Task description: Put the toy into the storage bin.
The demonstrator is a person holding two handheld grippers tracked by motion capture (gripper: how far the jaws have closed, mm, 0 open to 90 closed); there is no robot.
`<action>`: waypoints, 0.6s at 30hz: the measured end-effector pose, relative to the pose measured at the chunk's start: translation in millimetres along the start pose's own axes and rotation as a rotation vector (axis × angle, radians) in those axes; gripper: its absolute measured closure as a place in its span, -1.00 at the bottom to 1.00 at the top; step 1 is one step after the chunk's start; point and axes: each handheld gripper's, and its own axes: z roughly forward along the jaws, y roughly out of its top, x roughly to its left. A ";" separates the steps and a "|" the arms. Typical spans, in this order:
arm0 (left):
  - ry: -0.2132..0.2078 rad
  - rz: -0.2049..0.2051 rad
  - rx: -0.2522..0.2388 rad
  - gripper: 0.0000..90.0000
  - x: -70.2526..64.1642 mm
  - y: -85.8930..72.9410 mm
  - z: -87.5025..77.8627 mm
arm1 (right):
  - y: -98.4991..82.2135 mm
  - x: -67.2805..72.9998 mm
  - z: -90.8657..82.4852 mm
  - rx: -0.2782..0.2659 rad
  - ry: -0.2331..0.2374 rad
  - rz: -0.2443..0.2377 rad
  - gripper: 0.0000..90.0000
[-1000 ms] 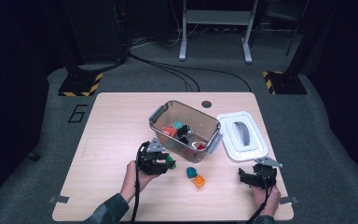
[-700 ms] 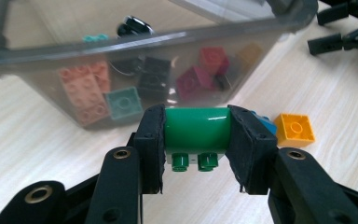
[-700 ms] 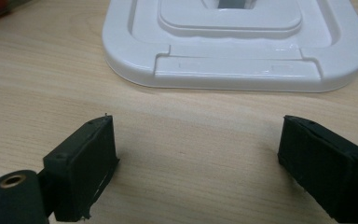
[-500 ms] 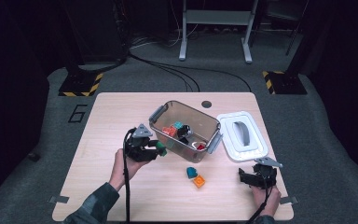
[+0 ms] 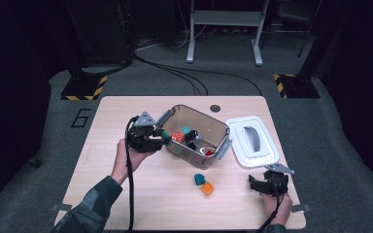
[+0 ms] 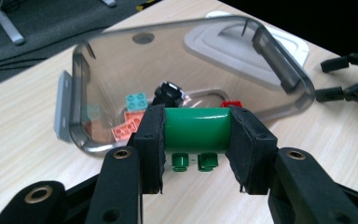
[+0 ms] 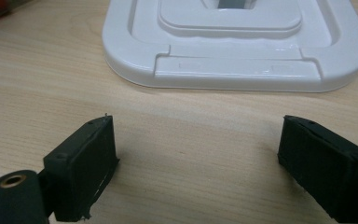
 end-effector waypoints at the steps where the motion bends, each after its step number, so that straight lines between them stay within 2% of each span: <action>1: 0.000 0.001 -0.003 0.31 0.7 3.0 0.7 | 0.0 0.0 0.0 0.000 0.000 0.000 -0.77; 7: 0.005 0.007 -0.007 0.31 2.1 16.5 7.8 | 0.0 0.0 0.0 0.000 0.000 0.000 -0.77; 13: -0.004 0.016 0.022 0.31 -0.2 28.2 27.0 | 0.0 -0.1 0.0 0.000 0.000 0.000 -0.77; 18: -0.020 0.005 0.040 0.31 -5.5 29.6 45.0 | 0.0 -0.1 -0.1 0.000 0.000 0.002 -0.77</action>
